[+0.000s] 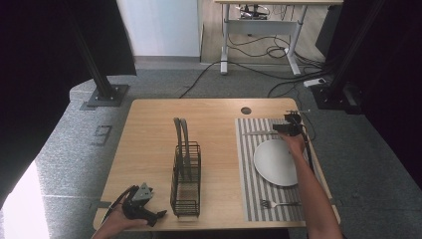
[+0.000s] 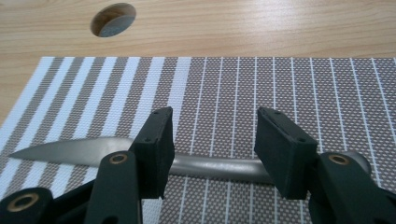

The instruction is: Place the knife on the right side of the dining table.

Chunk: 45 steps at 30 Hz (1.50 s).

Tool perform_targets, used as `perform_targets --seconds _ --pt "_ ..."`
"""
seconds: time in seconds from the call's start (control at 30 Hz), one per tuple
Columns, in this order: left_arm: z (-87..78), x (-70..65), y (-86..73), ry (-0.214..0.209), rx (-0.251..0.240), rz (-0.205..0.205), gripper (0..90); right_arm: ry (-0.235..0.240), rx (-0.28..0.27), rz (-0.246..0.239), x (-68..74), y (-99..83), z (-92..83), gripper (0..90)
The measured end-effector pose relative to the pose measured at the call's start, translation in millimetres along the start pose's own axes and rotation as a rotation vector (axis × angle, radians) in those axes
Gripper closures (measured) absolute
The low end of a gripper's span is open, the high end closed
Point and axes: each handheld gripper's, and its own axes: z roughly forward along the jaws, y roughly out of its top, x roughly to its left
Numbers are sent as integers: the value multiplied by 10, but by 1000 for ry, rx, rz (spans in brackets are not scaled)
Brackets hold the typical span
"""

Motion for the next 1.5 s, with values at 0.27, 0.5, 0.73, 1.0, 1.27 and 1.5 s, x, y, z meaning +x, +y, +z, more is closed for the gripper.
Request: perform_targets --seconds 0.27,0.5,0.73,1.0,1.27,1.5 --pt "0 0 0 0 0 0 0 74 -28 -5 140 9 -205 460" --pt "0 -1 0 0 0 0 0 137 -40 16 267 -9 -442 459" --pt "-1 -1 1 0 1 0 0 232 -88 21 441 -73 -746 459" --pt "-1 -3 1 2 1 -1 0 340 -107 -43 794 -240 -1046 440" --pt "-1 -3 1 2 1 -2 0 445 -106 -102 1160 -518 -1207 418" --pt "-4 -11 -3 4 -1 -7 0 500 -65 -164 1493 -805 -1104 404"
